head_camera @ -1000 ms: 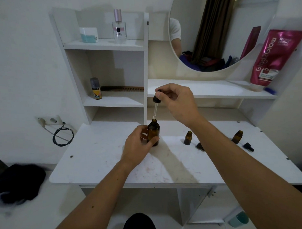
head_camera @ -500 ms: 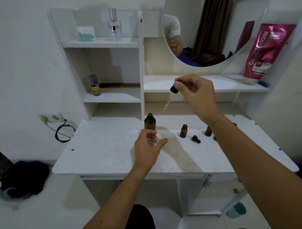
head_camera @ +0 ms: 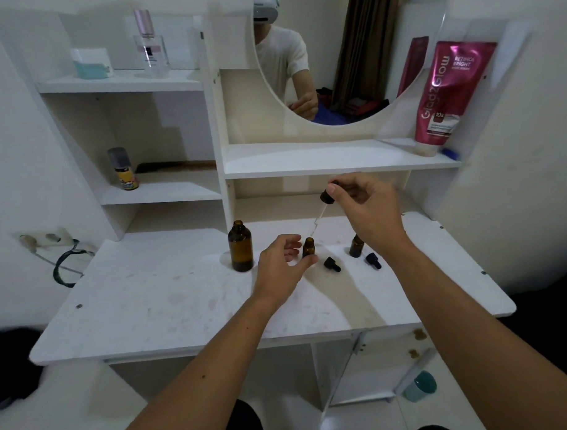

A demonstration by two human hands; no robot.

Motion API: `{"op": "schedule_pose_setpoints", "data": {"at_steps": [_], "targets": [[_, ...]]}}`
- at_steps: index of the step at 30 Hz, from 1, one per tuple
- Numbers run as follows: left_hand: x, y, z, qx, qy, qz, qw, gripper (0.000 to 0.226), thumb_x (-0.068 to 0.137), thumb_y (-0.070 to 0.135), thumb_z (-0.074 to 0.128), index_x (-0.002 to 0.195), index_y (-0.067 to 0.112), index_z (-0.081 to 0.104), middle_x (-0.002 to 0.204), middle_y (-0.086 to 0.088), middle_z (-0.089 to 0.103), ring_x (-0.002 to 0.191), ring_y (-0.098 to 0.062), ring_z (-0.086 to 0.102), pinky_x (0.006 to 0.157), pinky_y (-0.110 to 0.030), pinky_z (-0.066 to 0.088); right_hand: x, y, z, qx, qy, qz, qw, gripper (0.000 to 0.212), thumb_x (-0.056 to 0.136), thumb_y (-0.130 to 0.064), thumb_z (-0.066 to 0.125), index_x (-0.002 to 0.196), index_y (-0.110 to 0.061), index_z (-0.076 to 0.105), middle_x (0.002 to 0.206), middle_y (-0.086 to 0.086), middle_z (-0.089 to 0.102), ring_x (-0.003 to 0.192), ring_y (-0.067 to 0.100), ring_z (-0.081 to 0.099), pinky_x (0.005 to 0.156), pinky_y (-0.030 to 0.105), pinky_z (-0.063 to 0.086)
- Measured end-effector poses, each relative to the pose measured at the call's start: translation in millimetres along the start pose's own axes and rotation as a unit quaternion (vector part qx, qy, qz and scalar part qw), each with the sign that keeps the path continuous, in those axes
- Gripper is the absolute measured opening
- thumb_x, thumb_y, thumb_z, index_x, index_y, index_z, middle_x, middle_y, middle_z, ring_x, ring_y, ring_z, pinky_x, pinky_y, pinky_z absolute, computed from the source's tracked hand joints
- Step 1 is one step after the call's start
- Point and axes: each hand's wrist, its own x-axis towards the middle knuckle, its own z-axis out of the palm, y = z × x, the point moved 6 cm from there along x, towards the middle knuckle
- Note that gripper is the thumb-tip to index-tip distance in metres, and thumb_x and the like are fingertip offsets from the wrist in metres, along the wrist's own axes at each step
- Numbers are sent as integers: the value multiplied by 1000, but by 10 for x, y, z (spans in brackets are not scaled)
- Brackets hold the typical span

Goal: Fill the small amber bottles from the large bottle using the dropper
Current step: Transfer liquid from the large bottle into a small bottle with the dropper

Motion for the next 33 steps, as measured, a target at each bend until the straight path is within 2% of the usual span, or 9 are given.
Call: {"op": "schedule_pose_setpoints", "data": {"at_steps": [3,10,15,19,24,28,31,33], "targets": [[54,-4,28,12,-3,9,1000,52,82,36,87,128,23,67,111,12,72,99,-4,67,85,-16,56,11,98,9,-9,-9,9,1000,16,95,-25,77,109,-19,79,96,-10,78,93,3,74,89,18,58],[96,-20,59,33,-8,28,999,35,86,30,85,117,20,73,101,13,75,92,-2,69,88,-20,58,15,156,66,12,-18,16,1000,12,95,-22,77,106,-19,78,94,-7,80,93,7,76,90,23,59],[98,-31,58,30,-10,27,999,34,86,30,85,115,20,73,100,14,75,92,0,70,87,-17,58,-8,120,80,-1,-27,-1,1000,10,95,-20,76,105,-18,78,94,-7,79,91,4,75,89,19,59],[98,-34,61,29,-14,26,999,30,85,30,86,112,24,72,97,18,74,91,8,67,82,-9,54,-64,134,133,-8,-36,-10,999,10,95,-17,76,105,-15,78,94,-7,79,89,4,75,87,17,58],[105,-61,62,30,-11,28,999,32,86,30,85,114,23,73,99,16,75,91,5,68,86,-15,56,-93,163,164,-18,-26,-7,999,4,94,-12,77,92,-16,77,83,-14,77,78,-7,71,78,6,50],[114,-64,70,31,-13,26,999,31,86,30,85,114,23,73,98,18,74,91,7,67,85,-13,56,-80,159,144,-13,-24,3,1000,2,94,-14,77,96,-14,79,83,-18,76,76,-10,70,78,5,49],[101,-55,66,31,-14,27,999,30,86,29,85,112,26,71,97,19,73,91,9,66,82,-9,53,-79,142,164,-22,-42,3,999,9,96,-15,75,103,-12,79,89,-11,78,82,-5,72,81,7,52],[99,-51,65,30,-12,29,999,29,86,29,85,111,27,71,96,20,72,91,10,66,82,-7,52,-77,148,174,-29,-45,5,999,5,95,-16,75,99,-14,79,91,-8,80,84,0,73,81,8,52]]}}
